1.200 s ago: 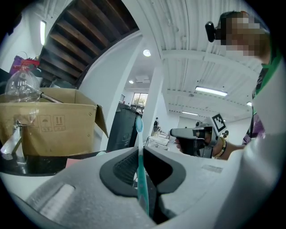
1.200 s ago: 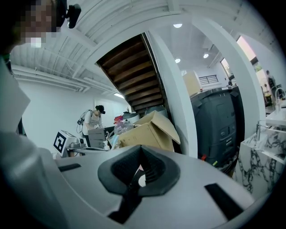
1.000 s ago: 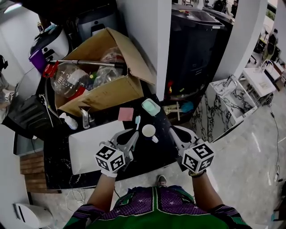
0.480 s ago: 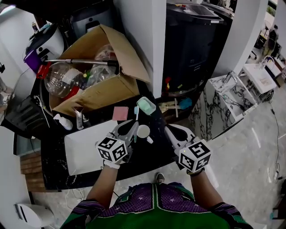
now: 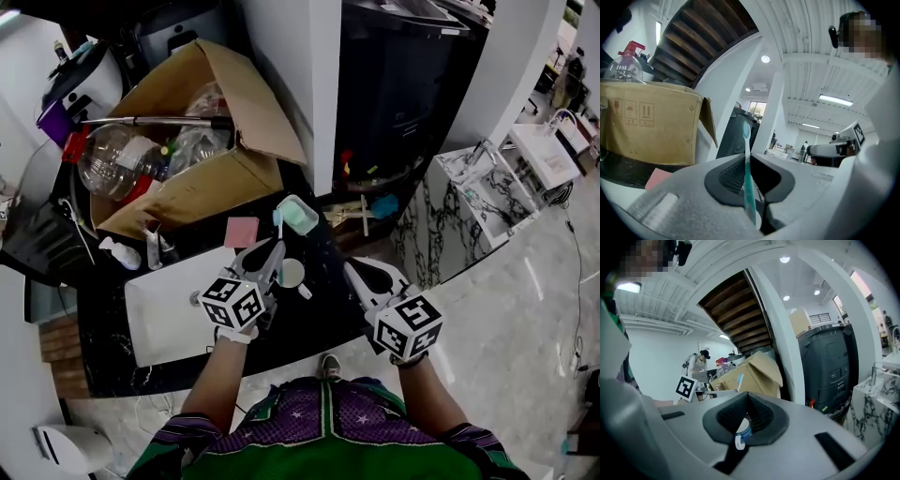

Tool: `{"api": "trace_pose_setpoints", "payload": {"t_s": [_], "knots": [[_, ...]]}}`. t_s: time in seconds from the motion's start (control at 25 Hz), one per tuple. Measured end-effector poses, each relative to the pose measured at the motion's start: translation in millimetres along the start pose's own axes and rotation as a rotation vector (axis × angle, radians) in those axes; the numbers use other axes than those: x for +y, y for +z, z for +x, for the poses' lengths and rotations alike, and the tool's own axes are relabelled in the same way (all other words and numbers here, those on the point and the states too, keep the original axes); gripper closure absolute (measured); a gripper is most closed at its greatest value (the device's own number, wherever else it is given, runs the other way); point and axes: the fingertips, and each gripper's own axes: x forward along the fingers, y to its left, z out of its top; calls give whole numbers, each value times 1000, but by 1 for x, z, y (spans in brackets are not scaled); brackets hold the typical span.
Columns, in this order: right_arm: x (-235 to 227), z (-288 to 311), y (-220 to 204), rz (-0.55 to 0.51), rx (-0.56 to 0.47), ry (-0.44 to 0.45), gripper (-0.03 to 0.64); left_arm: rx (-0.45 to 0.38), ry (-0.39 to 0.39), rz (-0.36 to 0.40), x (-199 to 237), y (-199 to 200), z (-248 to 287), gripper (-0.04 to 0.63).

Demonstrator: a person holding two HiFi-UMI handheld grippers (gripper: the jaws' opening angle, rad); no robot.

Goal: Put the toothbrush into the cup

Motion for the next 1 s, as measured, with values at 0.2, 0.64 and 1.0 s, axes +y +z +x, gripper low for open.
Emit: {"api": "trace_pose_setpoints", "payload": {"t_s": [0.2, 0.64, 1.0], "knots": [[-4, 1, -6, 2, 17, 9, 615, 0, 16, 9, 5, -5, 12, 552], [-12, 3, -19, 7, 51, 22, 615, 36, 59, 8, 23, -34, 20, 552], [-14, 5, -21, 14, 57, 27, 615, 84, 76, 15, 27, -50, 19, 552]]}}
